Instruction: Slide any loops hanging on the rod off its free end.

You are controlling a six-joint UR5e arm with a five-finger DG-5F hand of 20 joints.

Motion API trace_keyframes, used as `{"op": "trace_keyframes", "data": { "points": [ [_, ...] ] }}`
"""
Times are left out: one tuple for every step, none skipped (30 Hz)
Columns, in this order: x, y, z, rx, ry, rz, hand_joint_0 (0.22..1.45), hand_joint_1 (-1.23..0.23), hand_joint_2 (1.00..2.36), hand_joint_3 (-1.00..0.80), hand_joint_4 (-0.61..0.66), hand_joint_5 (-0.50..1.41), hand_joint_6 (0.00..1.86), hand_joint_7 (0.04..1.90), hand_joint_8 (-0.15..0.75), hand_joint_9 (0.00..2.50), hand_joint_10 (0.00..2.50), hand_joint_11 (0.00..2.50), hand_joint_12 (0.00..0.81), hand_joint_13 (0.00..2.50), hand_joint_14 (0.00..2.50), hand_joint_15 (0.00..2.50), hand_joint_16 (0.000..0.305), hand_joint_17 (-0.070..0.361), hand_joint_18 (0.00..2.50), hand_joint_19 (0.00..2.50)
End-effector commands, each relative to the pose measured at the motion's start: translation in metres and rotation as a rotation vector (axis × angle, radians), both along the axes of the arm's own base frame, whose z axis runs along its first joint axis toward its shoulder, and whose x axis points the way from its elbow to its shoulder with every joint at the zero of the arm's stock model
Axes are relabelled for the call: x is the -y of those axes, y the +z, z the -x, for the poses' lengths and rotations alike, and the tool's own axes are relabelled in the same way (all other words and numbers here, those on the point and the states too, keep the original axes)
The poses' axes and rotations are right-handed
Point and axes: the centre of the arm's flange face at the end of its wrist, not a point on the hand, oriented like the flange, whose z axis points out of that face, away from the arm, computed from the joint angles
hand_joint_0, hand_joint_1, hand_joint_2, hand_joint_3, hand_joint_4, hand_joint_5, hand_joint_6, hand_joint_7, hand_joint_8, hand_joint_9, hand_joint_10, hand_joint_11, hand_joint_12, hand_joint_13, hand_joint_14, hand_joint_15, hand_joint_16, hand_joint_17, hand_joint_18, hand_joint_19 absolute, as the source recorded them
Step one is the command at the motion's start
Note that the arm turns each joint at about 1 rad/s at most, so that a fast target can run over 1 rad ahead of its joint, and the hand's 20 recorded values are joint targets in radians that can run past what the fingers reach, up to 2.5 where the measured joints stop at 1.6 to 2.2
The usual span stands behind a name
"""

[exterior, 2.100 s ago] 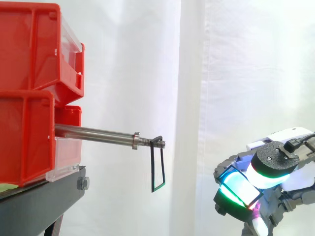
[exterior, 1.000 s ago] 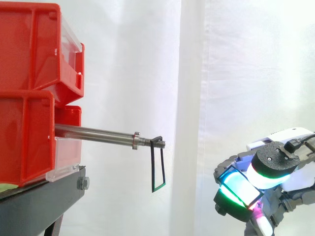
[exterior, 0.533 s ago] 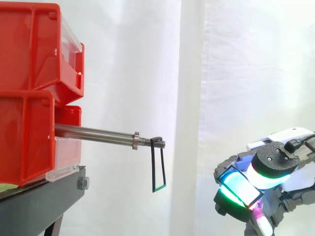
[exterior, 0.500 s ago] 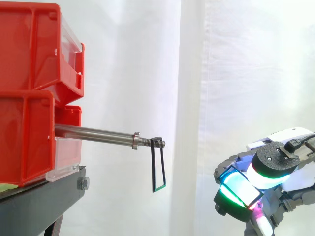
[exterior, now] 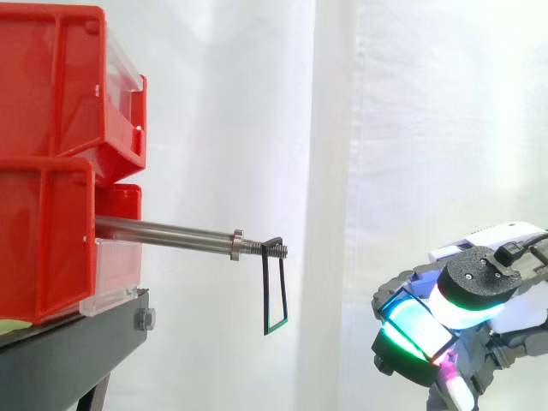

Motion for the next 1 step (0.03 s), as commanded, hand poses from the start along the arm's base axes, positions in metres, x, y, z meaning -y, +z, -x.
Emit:
{"op": "trace_keyframes", "data": {
  "points": [
    [0.0,0.0005,-0.0003,0.001,0.0,0.0,0.57,-0.82,1.08,0.1,-0.19,-0.06,0.9,1.15,0.272,1.08,0.01,0.42,0.422,0.86,0.01,0.45,0.063,0.142,0.8,0.36]
  ]
}}
